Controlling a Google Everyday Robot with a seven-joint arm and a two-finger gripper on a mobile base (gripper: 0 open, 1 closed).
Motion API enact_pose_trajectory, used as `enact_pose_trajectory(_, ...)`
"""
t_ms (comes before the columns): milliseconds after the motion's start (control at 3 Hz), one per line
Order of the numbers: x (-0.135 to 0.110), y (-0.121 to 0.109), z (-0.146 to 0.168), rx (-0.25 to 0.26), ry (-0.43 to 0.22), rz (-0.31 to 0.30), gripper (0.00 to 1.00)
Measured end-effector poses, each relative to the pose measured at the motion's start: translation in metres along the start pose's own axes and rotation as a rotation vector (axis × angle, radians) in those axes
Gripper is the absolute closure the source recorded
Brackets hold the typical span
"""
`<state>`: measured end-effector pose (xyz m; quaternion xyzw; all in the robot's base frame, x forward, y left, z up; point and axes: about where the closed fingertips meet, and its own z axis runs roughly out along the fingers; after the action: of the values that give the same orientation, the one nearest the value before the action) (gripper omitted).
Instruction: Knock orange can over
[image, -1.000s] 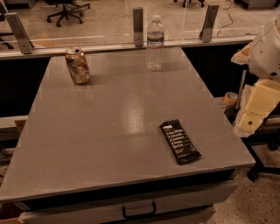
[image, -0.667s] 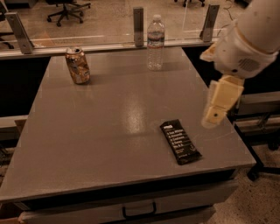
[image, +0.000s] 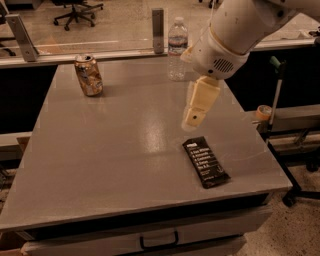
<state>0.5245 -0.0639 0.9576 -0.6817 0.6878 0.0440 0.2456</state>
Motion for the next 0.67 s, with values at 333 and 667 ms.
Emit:
enact_pose_trajectory(333,-0.001,-0.002,0.004,0.01,-0.029,0.023,0.0)
enact_pose_trajectory(667,-0.019,-0.008,0.046,-0.01,-0.129,0.091,0.0)
